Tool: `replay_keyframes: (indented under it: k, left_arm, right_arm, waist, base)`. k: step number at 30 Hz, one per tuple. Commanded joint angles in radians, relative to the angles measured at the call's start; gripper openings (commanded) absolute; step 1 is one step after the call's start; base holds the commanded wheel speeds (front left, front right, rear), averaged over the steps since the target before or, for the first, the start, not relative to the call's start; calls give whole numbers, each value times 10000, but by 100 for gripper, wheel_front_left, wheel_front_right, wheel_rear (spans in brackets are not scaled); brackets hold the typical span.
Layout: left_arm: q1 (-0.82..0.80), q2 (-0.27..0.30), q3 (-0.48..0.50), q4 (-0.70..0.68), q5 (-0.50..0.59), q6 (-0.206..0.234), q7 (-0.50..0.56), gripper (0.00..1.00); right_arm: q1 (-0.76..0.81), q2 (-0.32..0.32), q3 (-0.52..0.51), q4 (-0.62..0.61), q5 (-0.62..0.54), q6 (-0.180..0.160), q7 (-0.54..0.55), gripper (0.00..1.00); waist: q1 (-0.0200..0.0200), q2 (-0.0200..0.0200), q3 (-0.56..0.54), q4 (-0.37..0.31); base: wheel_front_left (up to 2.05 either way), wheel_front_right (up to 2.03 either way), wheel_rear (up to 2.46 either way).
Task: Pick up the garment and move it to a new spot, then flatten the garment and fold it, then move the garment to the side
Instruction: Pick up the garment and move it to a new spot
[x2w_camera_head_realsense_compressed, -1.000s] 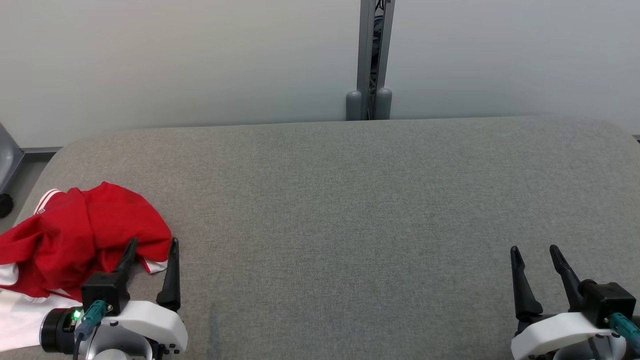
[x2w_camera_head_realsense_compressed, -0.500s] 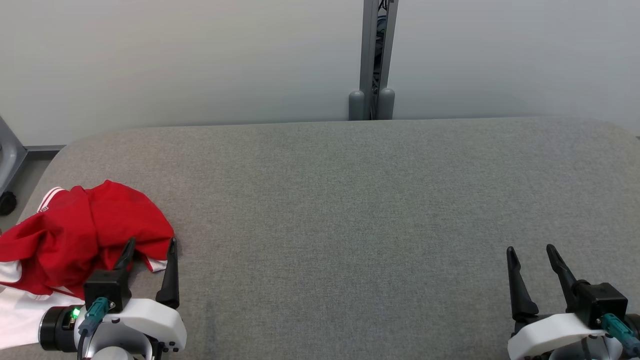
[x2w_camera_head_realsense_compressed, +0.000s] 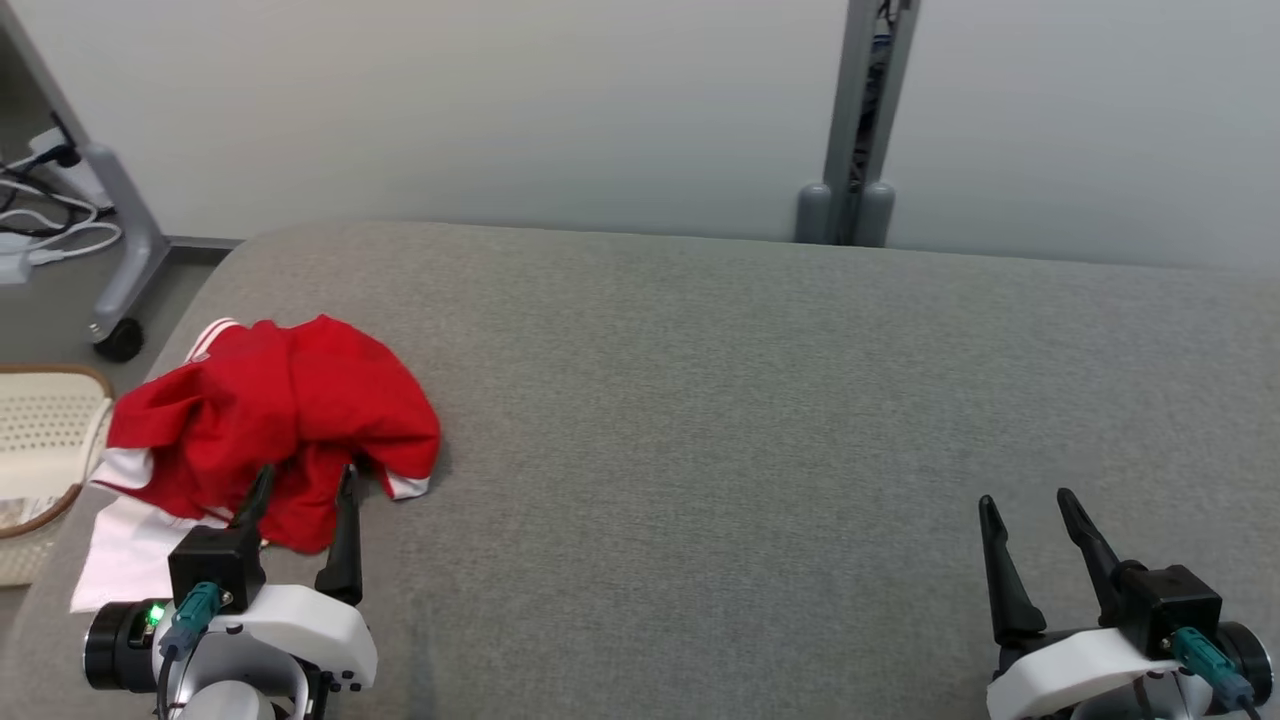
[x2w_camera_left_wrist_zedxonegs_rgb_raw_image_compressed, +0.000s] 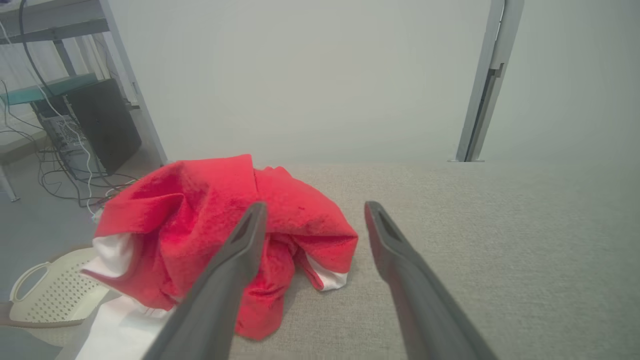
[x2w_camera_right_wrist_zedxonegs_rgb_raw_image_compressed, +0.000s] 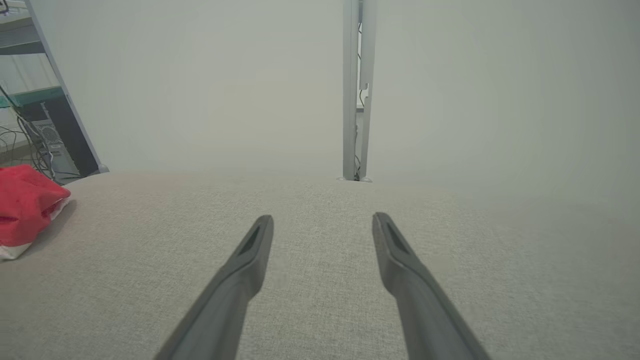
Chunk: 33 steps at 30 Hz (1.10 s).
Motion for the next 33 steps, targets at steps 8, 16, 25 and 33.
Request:
replay_keyframes:
  k: [8, 16, 25, 33]
  left_arm:
    - [-94, 119, 113, -25, -127, 155, -40, 100]
    - [10, 170, 172, -71, -245, 193, -61, 100]
    - [-86, 205, 112, -130, -334, 232, -14, 100]
    - [-537, 414, 495, -576, -710, 141, 6, 100]
  right_arm:
    - [-173, -27, 443, -18, 220, 21, -6, 100]
    - [-299, -25, 661, 118, 327, 21, -84, 100]
    - [-383, -23, 758, 244, 393, 21, -150, 100]
    - [-368, -22, 761, 279, 464, 21, -167, 100]
  waist:
    - [0, 0, 110, 1723]
    - [0, 0, 160, 2511]
    - [0, 0, 181, 2608]
    - [0, 0, 203, 2288]
  base:
    - [0, 0, 0]
    - [0, 0, 0]
    - [0, 0, 0]
    - [0, 0, 0]
